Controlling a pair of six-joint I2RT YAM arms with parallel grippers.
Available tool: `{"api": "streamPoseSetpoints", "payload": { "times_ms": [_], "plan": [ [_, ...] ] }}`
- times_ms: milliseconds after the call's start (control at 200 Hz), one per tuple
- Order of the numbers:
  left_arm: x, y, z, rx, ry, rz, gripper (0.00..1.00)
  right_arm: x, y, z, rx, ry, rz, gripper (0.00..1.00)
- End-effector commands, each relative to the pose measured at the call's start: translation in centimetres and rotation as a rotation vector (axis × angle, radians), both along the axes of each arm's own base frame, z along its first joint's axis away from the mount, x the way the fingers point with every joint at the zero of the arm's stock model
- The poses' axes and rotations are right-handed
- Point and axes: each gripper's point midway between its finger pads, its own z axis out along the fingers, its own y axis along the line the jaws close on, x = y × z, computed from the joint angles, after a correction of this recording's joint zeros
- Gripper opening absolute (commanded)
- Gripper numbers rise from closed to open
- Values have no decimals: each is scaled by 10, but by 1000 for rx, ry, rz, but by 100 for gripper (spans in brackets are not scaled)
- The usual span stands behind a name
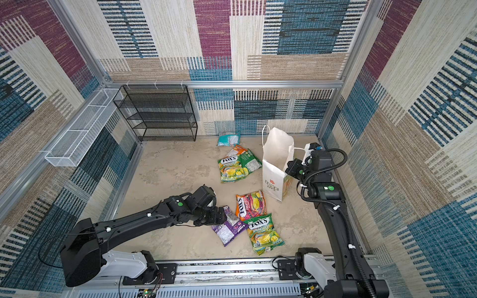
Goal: Place the snacks into the paper bag
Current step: Pick up the snack from the bottom-center of the table.
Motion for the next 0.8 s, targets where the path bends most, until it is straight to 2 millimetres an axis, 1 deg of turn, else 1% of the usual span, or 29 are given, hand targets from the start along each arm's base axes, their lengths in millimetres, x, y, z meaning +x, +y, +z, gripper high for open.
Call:
{"api": "streamPoseSetpoints", "payload": {
  "times_ms": [0, 110, 195, 300, 591, 701, 791],
  "plan": [
    [5, 3, -7, 16, 13, -38, 83, 0, 4, 5, -13, -20, 38, 0],
    [10, 0, -11, 12, 16, -65, 80, -1, 5, 3, -15, -16, 46, 0],
    [11, -5, -13, 3, 23, -98, 75, -1, 6, 2, -15, -16, 51, 0],
    [11, -10, -15, -9, 35, -120, 72, -1, 7, 2, -14, -16, 54, 0],
    [15, -9, -27, 25, 63, -116, 64, -2, 8, 0, -10, -15, 66, 0],
    [19, -7, -31, 55, 59, -118, 63, -2, 9, -1, -7, -13, 70, 0],
    [23, -3, -35, 97, 56, -113, 68, -3, 11, -2, -2, -10, 75, 0]
  ]
}}
